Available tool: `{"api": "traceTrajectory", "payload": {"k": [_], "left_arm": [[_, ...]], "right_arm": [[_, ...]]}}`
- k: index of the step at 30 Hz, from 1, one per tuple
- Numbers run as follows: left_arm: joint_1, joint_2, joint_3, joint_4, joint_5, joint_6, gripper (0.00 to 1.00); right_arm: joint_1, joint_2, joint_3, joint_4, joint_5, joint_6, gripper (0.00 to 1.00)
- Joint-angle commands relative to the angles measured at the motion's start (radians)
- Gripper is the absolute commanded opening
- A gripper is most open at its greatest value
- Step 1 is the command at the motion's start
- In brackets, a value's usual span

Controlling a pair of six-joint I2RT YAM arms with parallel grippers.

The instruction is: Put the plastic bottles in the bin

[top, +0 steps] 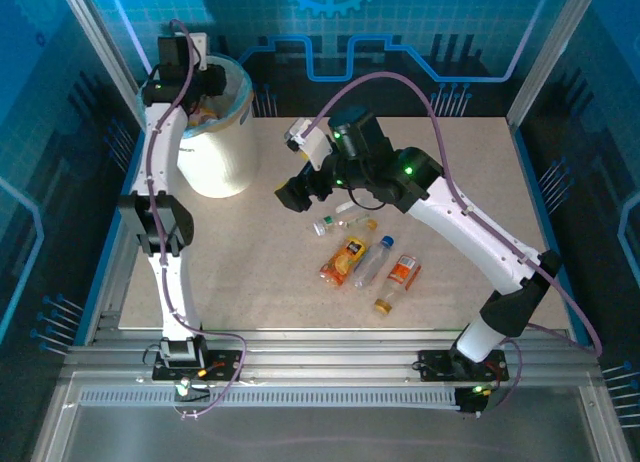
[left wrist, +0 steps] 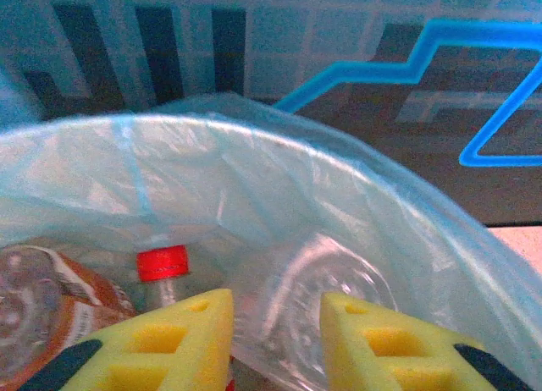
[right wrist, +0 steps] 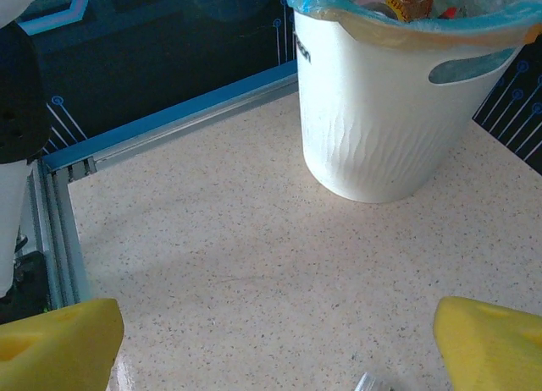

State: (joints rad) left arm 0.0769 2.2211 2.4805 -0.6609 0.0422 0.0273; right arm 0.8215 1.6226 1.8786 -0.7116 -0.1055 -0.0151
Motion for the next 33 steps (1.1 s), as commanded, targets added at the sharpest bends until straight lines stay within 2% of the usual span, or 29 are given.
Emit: {"api": "traceTrajectory", "payload": {"k": [1, 3, 4, 7, 9, 13, 16, 18, 23, 30, 33], "left_arm": [[0.004, -0.052, 0.076, -0.045, 0.003, -0.024, 0.43], [0.006, -0.127, 0.048, -0.039, 0.016, -0.040, 0.57], [0.003, -0.167, 0.027, -0.039, 0.020, -0.045, 0.60], [-0.001, -0.341, -0.146, -0.003, 0.057, -0.067, 0.62], [-0.021, -0.500, -0.343, 0.064, 0.081, -0.066, 0.63], [-0.119, -0.787, -0.702, 0.167, 0.066, -0.021, 0.66], [-0.253, -0.955, -0.886, 0.167, 0.027, 0.020, 0.66], [-0.351, -1.041, -0.987, 0.164, 0.042, 0.033, 0.67], [-0.617, -1.189, -1.192, 0.187, 0.032, 0.078, 0.68], [-0.950, -1.235, -1.400, 0.237, -0.044, 0.088, 0.69], [-1.043, -1.209, -1.440, 0.255, -0.079, 0.077, 0.69]], "right_arm": [[-0.009, -0.007, 0.041, -0.040, 0.026, 0.046, 0.96], [-0.010, 0.000, 0.063, -0.092, 0.089, 0.087, 0.96], [-0.013, 0.003, 0.074, -0.121, 0.120, 0.110, 0.97], [-0.038, 0.026, 0.097, -0.227, 0.201, 0.219, 0.97], [-0.063, 0.024, 0.069, -0.282, 0.226, 0.307, 0.97], [-0.103, -0.046, -0.108, -0.312, 0.275, 0.452, 0.95], [-0.133, -0.158, -0.316, -0.298, 0.320, 0.570, 0.96], [-0.158, -0.257, -0.480, -0.275, 0.343, 0.652, 0.97], [-0.217, -0.457, -0.810, -0.256, 0.393, 0.821, 0.98], [-0.226, -0.621, -1.103, -0.203, 0.348, 0.917, 0.95], [-0.228, -0.674, -1.198, -0.123, 0.301, 0.938, 0.91]]}}
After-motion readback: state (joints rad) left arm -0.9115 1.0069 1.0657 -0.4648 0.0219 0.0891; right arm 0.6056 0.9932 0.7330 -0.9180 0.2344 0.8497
